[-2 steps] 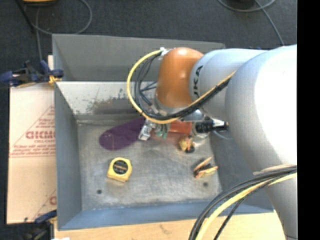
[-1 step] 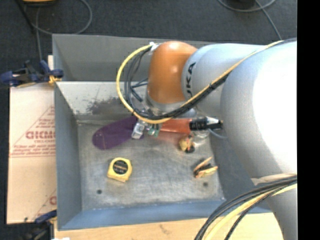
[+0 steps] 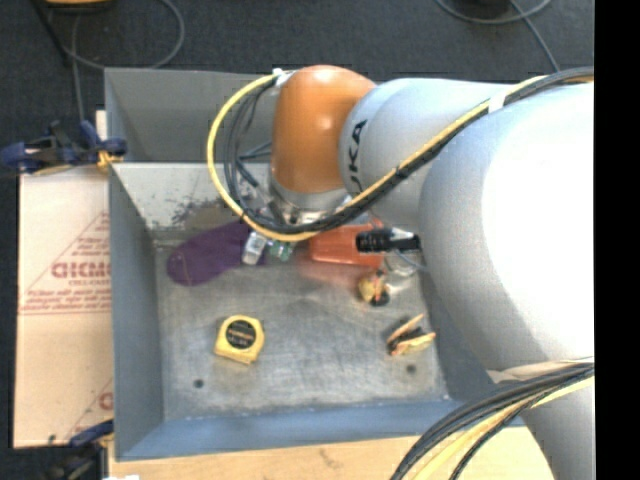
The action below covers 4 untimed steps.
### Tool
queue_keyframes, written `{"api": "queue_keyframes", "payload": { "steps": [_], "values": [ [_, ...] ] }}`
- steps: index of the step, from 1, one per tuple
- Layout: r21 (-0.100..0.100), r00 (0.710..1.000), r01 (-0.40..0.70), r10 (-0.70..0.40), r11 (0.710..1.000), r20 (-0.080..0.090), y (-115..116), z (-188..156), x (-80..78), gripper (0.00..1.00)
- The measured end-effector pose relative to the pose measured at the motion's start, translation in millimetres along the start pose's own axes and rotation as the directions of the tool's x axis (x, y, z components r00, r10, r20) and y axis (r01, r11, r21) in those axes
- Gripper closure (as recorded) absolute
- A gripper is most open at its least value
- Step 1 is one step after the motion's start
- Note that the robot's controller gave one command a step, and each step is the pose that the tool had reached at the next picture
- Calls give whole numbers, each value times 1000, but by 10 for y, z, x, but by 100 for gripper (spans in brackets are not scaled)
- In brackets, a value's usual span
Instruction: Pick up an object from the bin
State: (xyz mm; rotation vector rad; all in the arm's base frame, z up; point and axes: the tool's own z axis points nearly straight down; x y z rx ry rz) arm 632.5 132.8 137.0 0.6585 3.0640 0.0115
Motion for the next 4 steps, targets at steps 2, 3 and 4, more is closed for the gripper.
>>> {"api": "queue_keyframes", "payload": {
  "steps": [2,3,4],
  "values": [
    [-1,1000,-27,27,1000,11,176,-384,-55,100],
    [15,999,-49,50,999,-13,146,-534,57,100],
    [9,992,-129,129,992,-3,241,-1265,-5,100]
  ]
}}
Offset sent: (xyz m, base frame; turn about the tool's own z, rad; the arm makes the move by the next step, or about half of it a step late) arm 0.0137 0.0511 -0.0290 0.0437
